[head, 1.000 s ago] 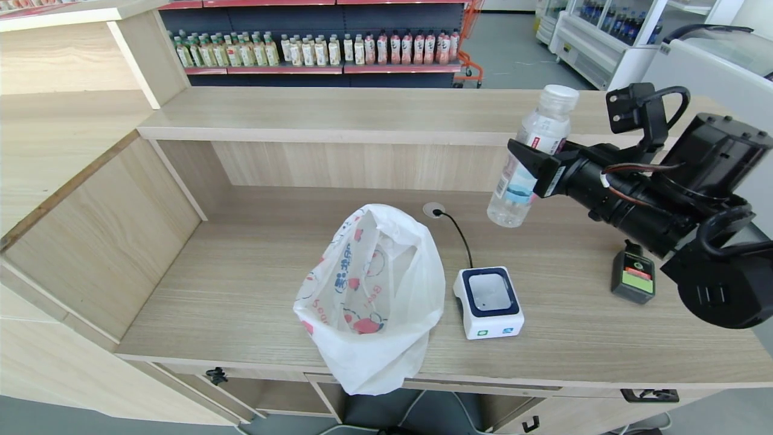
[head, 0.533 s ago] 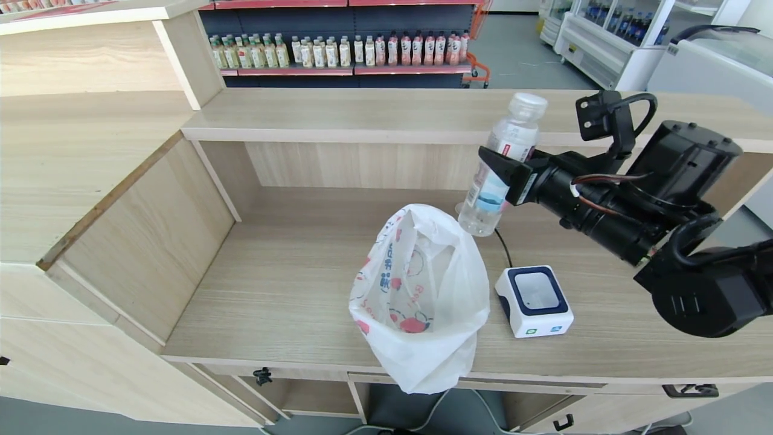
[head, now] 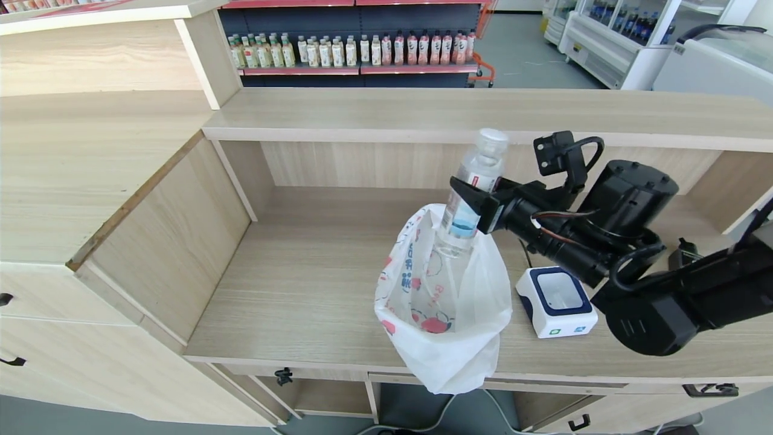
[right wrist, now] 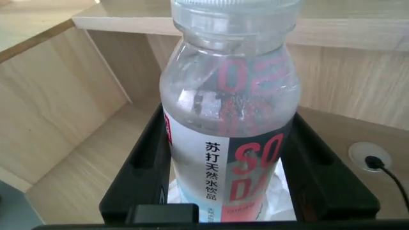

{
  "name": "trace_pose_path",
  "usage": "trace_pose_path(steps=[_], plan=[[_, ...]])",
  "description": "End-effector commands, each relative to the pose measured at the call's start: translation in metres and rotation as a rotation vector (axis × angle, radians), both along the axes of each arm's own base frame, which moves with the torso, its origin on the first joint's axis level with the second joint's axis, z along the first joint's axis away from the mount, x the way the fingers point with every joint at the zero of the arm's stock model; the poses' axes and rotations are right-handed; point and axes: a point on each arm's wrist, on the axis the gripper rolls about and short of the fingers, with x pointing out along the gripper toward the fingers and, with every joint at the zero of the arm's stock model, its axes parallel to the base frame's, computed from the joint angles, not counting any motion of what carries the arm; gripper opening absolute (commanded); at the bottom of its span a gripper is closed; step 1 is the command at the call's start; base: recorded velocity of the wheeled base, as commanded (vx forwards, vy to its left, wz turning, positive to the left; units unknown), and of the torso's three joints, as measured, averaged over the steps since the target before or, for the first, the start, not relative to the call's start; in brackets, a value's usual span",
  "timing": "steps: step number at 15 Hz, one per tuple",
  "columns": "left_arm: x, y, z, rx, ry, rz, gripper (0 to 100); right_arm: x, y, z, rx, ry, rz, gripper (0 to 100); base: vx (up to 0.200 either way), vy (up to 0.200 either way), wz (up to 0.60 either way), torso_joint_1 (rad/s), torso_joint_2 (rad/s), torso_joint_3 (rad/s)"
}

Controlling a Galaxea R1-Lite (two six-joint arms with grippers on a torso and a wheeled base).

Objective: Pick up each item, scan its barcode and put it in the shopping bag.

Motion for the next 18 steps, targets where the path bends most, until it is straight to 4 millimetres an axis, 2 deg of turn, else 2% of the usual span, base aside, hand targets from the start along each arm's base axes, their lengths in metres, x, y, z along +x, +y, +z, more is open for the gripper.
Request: trace_pose_path(steps=[1,4,6,11,15,18], plan=[[0.0,0.0,0.0,0.0,0.001,-0.001,100,0.007,0.003,-0.034,-0.034,0.029,0.035,0,0.0,0.0,0.0,0.0,0.0,0.0],[0.0,0.0,0.0,0.0,0.0,-0.001,100,0.018,-0.012,-0.071,-0.117,-0.014,0.108,0,0.0,0.0,0.0,0.0,0.0,0.0],[0.0,0.0,0.0,0.0,0.0,-0.001,100,0.021,-0.011,-0.092,-0.141,0.039,0.122,0,0.0,0.0,0.0,0.0,0.0,0.0],[0.0,0.0,0.0,0.0,0.0,-0.001,100,0.024,0.004,-0.119,-0.186,0.082,0.159,0,0.0,0.0,0.0,0.0,0.0,0.0],[0.0,0.0,0.0,0.0,0.0,-0.001,100,0.025,0.011,-0.128,-0.207,0.084,0.183,0,0.0,0.0,0.0,0.0,0.0,0.0],[0.0,0.0,0.0,-0.001,0.0,-0.001,100,0.032,0.012,-0.136,-0.292,0.008,0.222,0,0.0,0.0,0.0,0.0,0.0,0.0]])
